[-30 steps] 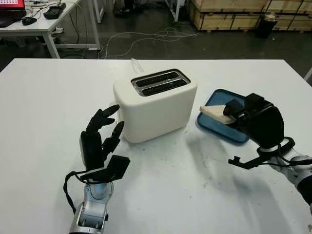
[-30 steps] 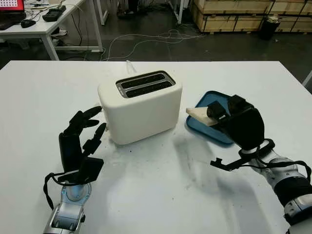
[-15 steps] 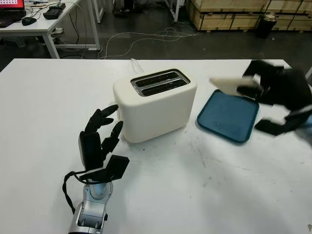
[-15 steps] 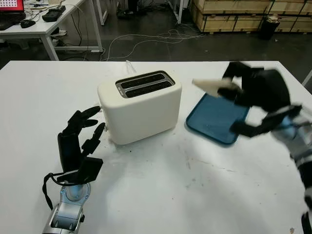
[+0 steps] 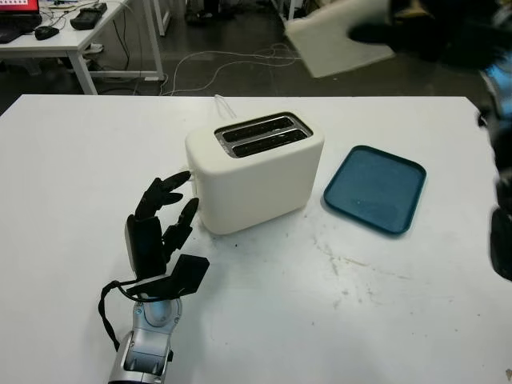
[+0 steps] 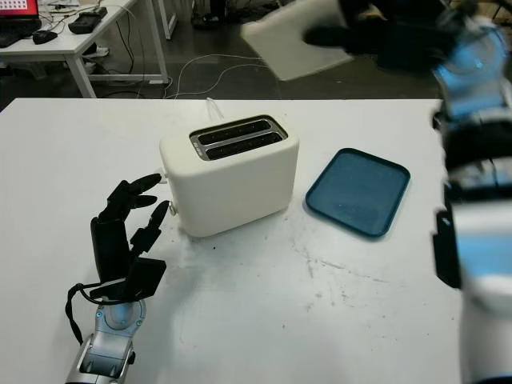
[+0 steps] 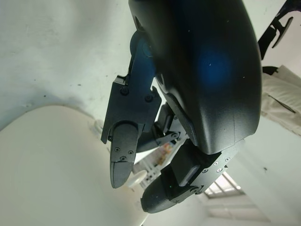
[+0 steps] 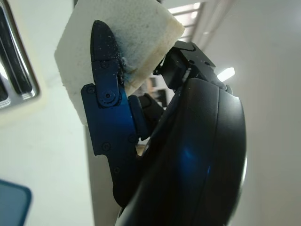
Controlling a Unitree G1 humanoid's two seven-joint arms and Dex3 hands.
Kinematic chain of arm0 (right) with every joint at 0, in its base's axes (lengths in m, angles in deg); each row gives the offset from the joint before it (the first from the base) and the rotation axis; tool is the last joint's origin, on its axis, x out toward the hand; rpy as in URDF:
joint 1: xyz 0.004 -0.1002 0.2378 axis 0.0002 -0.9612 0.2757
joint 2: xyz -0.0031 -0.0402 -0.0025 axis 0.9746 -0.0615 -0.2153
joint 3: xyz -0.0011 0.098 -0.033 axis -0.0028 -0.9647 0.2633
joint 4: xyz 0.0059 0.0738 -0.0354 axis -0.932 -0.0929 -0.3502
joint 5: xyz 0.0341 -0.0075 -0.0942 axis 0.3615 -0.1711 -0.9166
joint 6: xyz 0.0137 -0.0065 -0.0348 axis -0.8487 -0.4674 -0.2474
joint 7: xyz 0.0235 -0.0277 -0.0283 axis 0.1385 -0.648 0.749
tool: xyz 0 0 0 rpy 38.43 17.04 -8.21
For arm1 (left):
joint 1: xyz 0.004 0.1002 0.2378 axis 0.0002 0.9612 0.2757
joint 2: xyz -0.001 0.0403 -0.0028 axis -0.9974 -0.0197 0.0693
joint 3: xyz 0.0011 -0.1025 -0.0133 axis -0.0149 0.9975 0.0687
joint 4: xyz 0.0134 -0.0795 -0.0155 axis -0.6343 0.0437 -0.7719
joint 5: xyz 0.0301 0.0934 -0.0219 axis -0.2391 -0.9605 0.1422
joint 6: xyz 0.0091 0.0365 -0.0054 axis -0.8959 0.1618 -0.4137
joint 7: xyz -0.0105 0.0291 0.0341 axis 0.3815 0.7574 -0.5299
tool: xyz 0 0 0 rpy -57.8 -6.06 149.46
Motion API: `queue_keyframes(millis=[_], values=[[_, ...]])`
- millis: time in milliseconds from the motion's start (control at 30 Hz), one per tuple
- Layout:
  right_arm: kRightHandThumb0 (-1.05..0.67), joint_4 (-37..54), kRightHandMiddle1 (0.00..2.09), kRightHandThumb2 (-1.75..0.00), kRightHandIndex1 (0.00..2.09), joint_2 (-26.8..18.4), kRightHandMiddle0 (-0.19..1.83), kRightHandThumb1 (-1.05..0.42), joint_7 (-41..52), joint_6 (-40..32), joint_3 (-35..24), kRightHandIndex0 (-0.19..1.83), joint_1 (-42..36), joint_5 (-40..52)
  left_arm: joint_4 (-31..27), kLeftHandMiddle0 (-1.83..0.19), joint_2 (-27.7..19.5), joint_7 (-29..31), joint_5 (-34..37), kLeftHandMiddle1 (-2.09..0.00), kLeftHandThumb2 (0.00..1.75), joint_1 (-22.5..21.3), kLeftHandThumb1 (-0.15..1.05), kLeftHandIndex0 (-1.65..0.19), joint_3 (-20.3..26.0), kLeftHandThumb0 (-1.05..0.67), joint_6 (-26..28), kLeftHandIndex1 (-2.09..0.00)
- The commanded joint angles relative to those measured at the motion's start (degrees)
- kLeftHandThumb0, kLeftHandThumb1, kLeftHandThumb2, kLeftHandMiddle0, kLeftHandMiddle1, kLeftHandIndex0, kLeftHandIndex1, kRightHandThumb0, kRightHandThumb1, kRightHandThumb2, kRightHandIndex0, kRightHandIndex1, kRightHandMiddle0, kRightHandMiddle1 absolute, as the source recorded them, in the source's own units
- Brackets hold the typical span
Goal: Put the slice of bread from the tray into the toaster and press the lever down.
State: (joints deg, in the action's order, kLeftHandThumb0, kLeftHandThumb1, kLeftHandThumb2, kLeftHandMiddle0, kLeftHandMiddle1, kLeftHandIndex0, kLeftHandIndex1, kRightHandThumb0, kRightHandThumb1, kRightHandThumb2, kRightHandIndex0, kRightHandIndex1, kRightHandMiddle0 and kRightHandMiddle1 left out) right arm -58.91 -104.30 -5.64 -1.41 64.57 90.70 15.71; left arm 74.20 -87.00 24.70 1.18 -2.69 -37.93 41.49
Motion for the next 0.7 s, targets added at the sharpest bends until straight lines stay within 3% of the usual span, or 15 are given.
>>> queue_keyframes(millis=[0,433,667], values=[[-0.5,-2.9,1.74,-0.23,1.74,2.3,0.94,-0.92,-0.3,-1.2,0.9,1.09,2.2,-1.8,0.3,-0.51,-0.3,-0.1,-0.4,-1.15,0.19,-0.6,0.92,-0.59,0.0,-0.26,-0.7,-0.59],[-0.57,-10.5,1.75,-0.28,1.75,10.0,0.94,-0.92,-5.8,-7.3,5.3,1.1,3.9,-11.5,-0.1,-0.51,0.2,0.0,-0.6,-1.14,0.2,-0.4,0.92,-0.58,-0.4,-0.25,-0.4,-0.6],[-0.53,-10.3,1.75,-0.27,1.75,10.8,0.9,-0.92,-6.2,-7.0,7.4,1.07,2.7,-14.9,-0.5,-0.51,0.8,0.0,-0.3,-1.14,0.19,-0.2,0.92,-0.58,-0.6,-0.25,0.2,-0.6]])
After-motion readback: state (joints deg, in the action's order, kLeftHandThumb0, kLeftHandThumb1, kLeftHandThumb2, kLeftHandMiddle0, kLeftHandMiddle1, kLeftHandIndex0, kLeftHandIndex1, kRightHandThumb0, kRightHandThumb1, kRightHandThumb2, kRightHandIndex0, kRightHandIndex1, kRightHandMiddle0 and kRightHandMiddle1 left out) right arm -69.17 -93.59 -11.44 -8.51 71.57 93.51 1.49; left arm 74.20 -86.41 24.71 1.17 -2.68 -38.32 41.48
